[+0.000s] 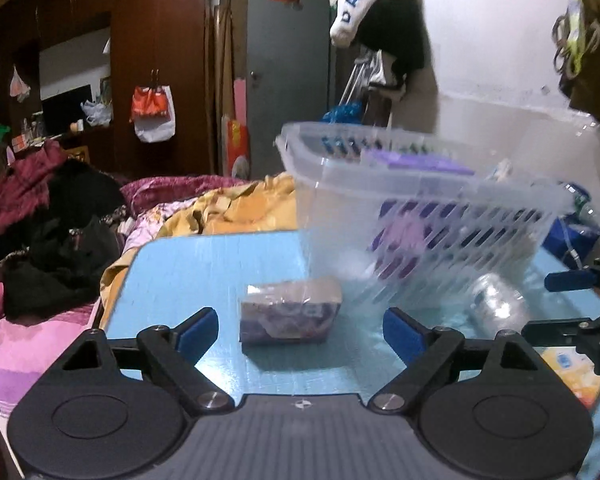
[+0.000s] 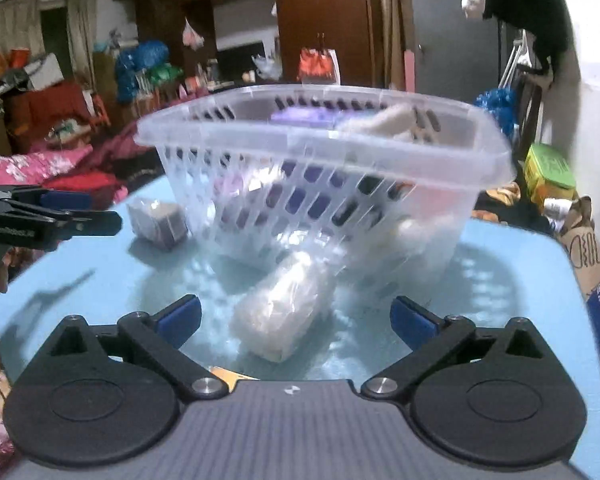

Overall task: Organize objects
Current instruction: 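Grasp the plastic-wrapped purple box with the left gripper while the right grasps the wrapped roll, then carry both items over the basket and open both grippers to drop them, then close the left gripper on the white-and-orange medicine box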

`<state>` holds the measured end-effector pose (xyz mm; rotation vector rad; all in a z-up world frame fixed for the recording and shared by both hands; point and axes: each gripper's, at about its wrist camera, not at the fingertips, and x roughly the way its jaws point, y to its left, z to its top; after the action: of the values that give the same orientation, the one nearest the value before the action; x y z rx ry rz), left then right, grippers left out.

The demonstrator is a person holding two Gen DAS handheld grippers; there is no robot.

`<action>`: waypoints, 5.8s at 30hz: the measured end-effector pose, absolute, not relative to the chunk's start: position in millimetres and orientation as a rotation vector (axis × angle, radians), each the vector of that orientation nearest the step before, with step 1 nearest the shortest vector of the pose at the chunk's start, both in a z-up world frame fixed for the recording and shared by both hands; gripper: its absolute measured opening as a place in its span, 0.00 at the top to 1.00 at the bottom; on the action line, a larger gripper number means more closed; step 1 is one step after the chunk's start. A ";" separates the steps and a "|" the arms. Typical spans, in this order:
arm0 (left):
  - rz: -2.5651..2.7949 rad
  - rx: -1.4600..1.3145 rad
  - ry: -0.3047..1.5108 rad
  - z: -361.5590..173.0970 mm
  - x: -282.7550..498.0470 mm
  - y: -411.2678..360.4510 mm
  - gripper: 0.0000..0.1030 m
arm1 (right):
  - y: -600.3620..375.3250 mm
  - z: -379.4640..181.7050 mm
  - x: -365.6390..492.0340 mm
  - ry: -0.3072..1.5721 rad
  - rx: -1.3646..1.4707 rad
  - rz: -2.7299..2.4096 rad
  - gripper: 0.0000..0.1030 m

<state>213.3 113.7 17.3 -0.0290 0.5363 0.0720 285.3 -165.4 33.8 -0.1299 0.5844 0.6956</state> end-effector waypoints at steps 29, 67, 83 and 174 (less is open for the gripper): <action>0.135 -0.014 0.586 -9.2 242.2 102.1 0.68 | -154.5 14.4 266.1 0.603 -0.166 0.699 0.43; -0.052 0.010 0.474 1.9 149.0 71.6 0.54 | -258.4 69.2 249.6 0.336 0.028 0.688 0.44; 0.044 0.146 0.521 -16.4 175.4 25.4 0.48 | -265.4 70.2 241.5 0.320 0.022 0.712 0.44; -0.311 0.119 0.284 -54.6 129.4 -42.3 0.54 | -273.4 -40.6 201.4 0.277 -0.076 0.831 0.47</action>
<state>129.4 -42.3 -54.6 0.1185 0.2840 -0.3114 201.4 -273.4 -40.6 -0.0758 0.2765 0.8314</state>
